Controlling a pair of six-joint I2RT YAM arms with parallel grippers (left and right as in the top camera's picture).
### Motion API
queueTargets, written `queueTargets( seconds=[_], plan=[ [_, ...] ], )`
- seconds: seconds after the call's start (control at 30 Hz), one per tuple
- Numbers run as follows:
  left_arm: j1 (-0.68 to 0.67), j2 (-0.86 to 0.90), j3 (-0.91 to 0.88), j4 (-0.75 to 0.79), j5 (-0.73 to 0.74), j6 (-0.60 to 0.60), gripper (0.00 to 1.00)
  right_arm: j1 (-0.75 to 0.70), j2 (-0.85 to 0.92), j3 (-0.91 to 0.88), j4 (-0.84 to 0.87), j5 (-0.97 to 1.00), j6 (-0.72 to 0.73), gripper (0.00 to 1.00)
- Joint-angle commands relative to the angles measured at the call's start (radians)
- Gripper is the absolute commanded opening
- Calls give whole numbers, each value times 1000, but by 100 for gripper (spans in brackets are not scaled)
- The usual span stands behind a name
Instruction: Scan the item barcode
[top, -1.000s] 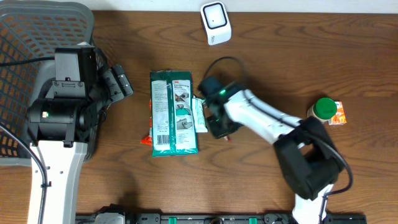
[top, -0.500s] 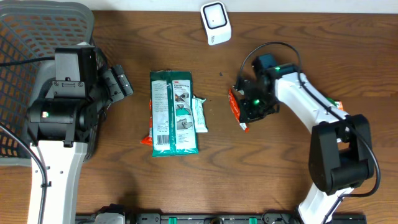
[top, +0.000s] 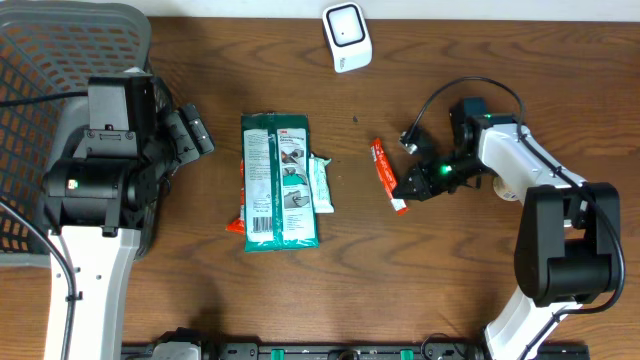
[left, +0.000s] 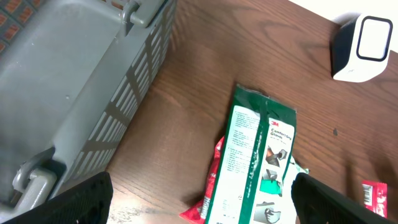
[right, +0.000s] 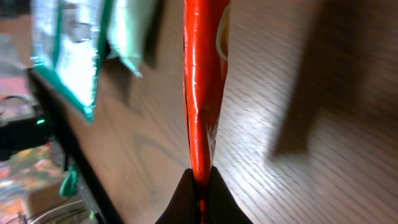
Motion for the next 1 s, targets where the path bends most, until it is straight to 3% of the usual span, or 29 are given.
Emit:
queueTargets(
  seconds=[0.0,0.3,0.47,0.6,0.73,0.8,0.97],
  plan=[
    [3,0,8,-2,-9,13,92,-8,-19,-23,4,-161,-118,1],
    [3,0,8,-2,-9,13,91,11,-18,-87,70,-147,-69,1],
    [3,0,8,-2,-9,13,91,14,-18,-191,291,-136,93,1],
    [3,0,8,-2,-9,13,91,14,-18,-245,397,-137,142,1],
    [3,0,8,-2,-9,13,91,14,-18,-257,412,-45,163,7],
    [3,0,8,-2,-9,13,91,14,-18,-257,411,36,200,18],
    [3,0,8,-2,-9,13,91,14,-18,-255,414,119,228,29]
  ],
)
